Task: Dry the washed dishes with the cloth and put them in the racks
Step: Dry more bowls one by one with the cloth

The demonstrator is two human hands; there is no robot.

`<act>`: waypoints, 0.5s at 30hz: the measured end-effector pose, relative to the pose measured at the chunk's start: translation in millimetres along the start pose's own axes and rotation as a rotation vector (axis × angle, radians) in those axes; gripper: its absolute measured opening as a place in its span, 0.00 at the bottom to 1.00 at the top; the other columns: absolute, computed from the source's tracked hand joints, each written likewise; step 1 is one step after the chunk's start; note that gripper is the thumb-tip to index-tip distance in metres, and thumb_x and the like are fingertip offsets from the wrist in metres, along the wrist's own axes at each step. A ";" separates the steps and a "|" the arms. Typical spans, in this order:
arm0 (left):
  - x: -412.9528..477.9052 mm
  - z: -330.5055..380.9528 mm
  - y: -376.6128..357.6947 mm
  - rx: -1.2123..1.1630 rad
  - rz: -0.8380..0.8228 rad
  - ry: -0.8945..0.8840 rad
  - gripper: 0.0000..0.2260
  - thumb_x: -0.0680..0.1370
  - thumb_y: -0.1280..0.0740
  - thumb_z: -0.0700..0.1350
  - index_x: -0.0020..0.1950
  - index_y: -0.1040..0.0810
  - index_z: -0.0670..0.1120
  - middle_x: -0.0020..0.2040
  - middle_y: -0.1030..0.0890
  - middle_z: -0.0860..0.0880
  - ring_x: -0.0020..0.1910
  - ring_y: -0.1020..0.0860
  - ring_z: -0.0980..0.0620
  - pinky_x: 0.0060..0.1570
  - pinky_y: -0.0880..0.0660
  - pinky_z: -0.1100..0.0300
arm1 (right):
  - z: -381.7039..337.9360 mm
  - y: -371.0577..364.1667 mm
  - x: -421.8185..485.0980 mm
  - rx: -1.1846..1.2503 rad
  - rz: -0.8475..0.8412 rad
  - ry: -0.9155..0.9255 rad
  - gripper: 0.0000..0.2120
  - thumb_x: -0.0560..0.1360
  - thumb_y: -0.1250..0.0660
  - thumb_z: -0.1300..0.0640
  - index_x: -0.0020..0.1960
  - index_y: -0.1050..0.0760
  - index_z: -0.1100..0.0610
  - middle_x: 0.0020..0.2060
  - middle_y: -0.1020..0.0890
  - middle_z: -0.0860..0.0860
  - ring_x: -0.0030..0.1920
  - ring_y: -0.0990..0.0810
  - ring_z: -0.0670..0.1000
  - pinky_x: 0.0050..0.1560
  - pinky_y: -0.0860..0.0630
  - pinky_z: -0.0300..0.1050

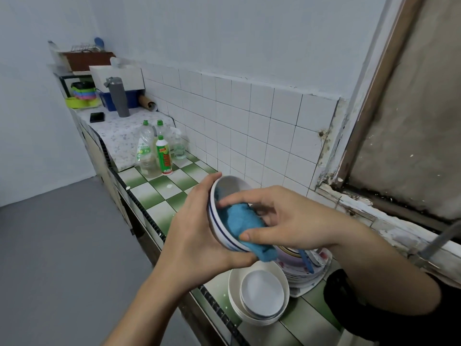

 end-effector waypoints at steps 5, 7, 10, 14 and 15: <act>-3.2 8.1 7.0 -0.101 0.073 -0.048 0.45 0.54 0.21 0.60 0.68 0.35 0.59 0.60 0.23 0.59 0.61 0.23 0.57 0.58 0.27 0.65 | 5.3 5.2 -0.2 0.581 0.177 -0.006 0.22 0.67 0.26 0.71 0.56 0.20 0.53 0.53 0.16 0.54 0.51 0.16 0.50 0.53 0.19 0.46; -2.5 8.5 6.5 -0.099 0.075 -0.059 0.47 0.55 0.21 0.61 0.71 0.34 0.53 0.62 0.23 0.57 0.62 0.23 0.55 0.61 0.26 0.59 | 10.9 8.1 -0.7 0.560 0.317 0.009 0.20 0.69 0.28 0.72 0.56 0.21 0.53 0.53 0.16 0.55 0.50 0.16 0.49 0.53 0.19 0.44; -3.2 2.5 6.2 -0.088 0.075 -0.051 0.50 0.55 0.20 0.61 0.72 0.35 0.46 0.62 0.23 0.53 0.62 0.23 0.51 0.60 0.24 0.50 | 2.2 0.5 0.7 0.459 0.204 0.052 0.22 0.67 0.28 0.68 0.57 0.20 0.51 0.56 0.17 0.52 0.55 0.17 0.50 0.55 0.20 0.45; -5.1 3.9 4.6 -0.174 0.066 -0.059 0.49 0.56 0.20 0.60 0.72 0.35 0.49 0.61 0.22 0.50 0.59 0.21 0.48 0.58 0.24 0.48 | -4.4 -2.5 -1.6 0.438 -0.065 0.042 0.22 0.67 0.32 0.70 0.59 0.20 0.55 0.56 0.17 0.54 0.55 0.18 0.53 0.57 0.21 0.47; -5.8 5.9 4.7 -0.196 0.072 -0.066 0.47 0.56 0.20 0.60 0.71 0.35 0.52 0.60 0.22 0.51 0.59 0.21 0.49 0.58 0.24 0.51 | -5.0 -0.6 -2.9 0.477 -0.107 0.038 0.23 0.67 0.32 0.71 0.59 0.20 0.57 0.56 0.17 0.55 0.55 0.19 0.53 0.57 0.21 0.47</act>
Point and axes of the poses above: each hand's wrist, its own x-axis towards the middle knuckle, its own y-axis out of the back of the hand, z = x × y, the point moved 10 cm from there along x, towards the middle knuckle
